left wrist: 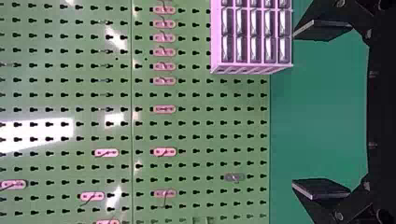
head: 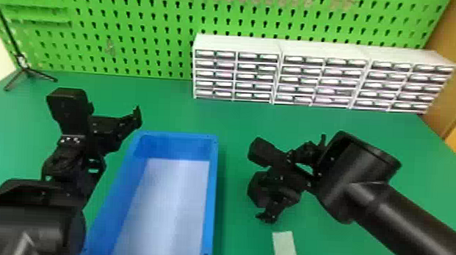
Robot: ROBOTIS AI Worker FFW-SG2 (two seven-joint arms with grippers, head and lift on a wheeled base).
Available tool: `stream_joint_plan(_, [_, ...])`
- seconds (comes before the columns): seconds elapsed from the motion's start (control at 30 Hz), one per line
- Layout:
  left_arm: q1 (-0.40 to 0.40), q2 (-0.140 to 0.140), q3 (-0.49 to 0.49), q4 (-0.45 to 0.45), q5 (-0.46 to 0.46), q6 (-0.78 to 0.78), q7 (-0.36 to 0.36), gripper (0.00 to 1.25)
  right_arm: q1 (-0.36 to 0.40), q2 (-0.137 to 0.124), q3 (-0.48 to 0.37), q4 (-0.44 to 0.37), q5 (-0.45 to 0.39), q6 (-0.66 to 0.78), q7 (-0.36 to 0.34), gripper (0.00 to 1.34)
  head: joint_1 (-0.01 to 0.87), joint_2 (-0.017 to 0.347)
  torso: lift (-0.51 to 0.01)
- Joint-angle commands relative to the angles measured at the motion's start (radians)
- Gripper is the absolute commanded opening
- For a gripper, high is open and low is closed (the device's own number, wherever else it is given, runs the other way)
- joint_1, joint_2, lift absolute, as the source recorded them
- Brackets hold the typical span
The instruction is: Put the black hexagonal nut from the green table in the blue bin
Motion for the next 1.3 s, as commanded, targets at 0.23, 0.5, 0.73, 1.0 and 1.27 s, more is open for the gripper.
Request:
stream_joint_plan(0.23, [-0.001, 0.000, 0.000, 0.000, 0.001, -0.002, 0.000, 1.09, -0.006, 0.014, 0.007, 0.060, -0.004, -0.026, 0.000, 1.26, 0.683, 0.028, -0.096])
stream_joint_plan(0.5, [-0.001, 0.001, 0.003, -0.002, 0.001, -0.003, 0.000, 1.09, -0.006, 0.016, 0.007, 0.068, -0.004, -0.029, -0.002, 1.25, 0.683, 0.028, -0.096])
stream_joint_plan(0.73, [-0.001, 0.000, 0.003, 0.000, 0.002, -0.005, 0.000, 1.09, -0.008, 0.016, 0.004, 0.068, -0.010, -0.029, 0.000, 0.85, 0.683, 0.028, -0.096])
stream_joint_plan(1.0, [-0.001, 0.000, 0.003, 0.000, 0.002, -0.005, 0.000, 1.09, -0.009, 0.009, 0.003, 0.060, -0.021, -0.029, 0.000, 0.45, 0.683, 0.028, -0.096])
stream_joint_plan(1.27, [-0.002, 0.000, 0.001, 0.000, -0.001, -0.005, 0.000, 1.09, -0.013, 0.005, 0.003, 0.058, -0.021, -0.027, -0.002, 0.30, 0.683, 0.028, -0.096])
